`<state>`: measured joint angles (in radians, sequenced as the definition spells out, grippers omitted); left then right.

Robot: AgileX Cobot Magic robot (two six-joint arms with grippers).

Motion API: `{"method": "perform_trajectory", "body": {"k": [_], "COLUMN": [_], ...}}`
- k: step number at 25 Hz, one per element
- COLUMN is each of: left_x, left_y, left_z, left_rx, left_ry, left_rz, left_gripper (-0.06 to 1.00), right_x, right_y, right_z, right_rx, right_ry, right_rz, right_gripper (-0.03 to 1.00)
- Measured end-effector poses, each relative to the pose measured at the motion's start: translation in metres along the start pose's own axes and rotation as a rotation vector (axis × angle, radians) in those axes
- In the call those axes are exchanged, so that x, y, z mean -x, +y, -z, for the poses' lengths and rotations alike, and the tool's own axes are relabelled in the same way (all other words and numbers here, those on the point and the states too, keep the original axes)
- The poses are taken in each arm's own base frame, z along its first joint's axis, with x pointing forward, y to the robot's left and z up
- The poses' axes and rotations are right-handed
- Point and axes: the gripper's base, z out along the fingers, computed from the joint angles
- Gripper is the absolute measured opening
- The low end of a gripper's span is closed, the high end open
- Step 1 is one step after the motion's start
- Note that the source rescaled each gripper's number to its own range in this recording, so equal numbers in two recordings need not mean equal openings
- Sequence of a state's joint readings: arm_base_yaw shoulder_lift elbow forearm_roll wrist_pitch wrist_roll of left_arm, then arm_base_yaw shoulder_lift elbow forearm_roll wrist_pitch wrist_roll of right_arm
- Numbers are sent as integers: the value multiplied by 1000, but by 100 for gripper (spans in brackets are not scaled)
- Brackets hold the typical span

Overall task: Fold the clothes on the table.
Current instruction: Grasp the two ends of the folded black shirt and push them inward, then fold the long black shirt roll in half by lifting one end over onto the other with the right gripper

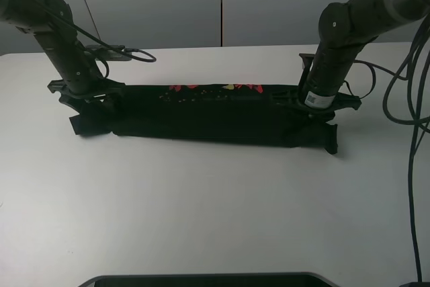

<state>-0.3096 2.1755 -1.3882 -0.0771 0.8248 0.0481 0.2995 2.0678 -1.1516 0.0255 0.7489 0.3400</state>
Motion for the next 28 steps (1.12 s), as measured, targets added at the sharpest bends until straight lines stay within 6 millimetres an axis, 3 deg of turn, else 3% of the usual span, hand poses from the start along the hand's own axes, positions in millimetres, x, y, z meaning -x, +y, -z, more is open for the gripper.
{"method": "perform_trajectory", "body": {"k": [10,19,23,28], "left_x": [-1,-1,-2,-2], "left_y": [0,0,0,0], "left_z": [0,0,0,0], "left_rx": [0,-1,-1,-1], "left_ry": [7,15,17,25], "left_rz": [-3,-3,-3,-3], "left_gripper": [95,95,95,95], "right_x": [-2,0,4,5], "right_y": [0,10,28,50], "right_z": [7,71,94,109], "right_rx": [7,100,272,529], "right_ry": [1,-30,-17,-29], "right_rz": [32,98,152,182], "right_gripper": [12,12,12,12]}}
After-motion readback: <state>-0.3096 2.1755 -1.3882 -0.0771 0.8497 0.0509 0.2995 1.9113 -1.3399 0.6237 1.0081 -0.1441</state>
